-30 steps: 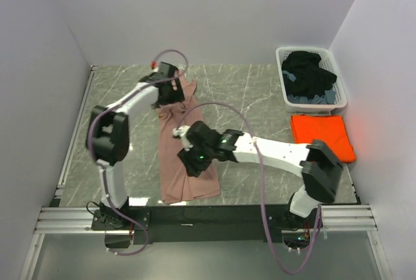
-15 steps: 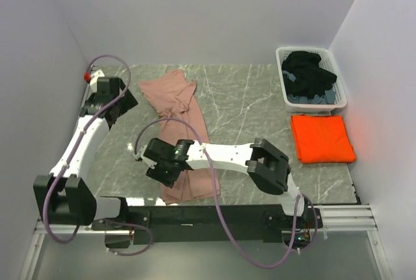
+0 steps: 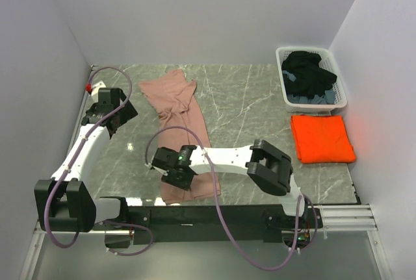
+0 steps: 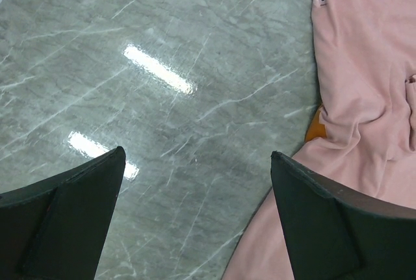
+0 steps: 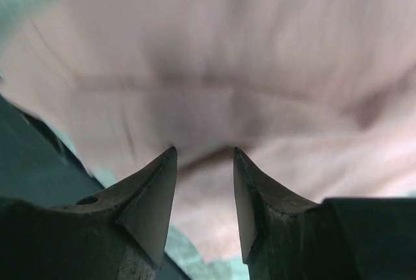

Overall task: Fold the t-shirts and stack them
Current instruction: Fold the tshirt

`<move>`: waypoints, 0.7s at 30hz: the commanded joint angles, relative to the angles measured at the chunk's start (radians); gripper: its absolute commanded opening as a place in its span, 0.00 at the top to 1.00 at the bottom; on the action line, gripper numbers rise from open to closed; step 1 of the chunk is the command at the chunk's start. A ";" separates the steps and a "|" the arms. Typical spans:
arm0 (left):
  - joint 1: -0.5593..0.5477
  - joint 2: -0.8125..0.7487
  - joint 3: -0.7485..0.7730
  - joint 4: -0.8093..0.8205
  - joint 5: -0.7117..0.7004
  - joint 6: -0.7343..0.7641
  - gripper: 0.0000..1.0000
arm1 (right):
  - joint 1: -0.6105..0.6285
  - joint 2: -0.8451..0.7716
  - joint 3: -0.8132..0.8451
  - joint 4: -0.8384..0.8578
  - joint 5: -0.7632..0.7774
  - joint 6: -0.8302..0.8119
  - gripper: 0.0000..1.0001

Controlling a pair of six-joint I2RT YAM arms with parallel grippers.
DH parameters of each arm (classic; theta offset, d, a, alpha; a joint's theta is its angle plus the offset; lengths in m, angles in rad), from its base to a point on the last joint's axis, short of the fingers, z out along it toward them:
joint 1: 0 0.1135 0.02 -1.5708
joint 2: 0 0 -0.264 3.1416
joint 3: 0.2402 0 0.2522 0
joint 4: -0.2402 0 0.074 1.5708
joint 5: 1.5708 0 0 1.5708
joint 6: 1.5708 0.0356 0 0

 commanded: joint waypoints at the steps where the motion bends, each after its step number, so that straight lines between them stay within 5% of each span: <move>1: 0.006 -0.008 -0.004 0.048 0.030 0.019 0.00 | 0.004 -0.122 -0.083 -0.004 0.045 0.006 0.53; 9: 0.006 0.020 0.000 0.044 0.067 0.022 0.01 | -0.014 -0.239 -0.209 0.045 0.059 0.072 0.53; 21: 0.025 0.052 0.013 0.007 -0.016 -0.001 0.01 | 0.036 -0.058 0.111 0.044 -0.033 0.008 0.47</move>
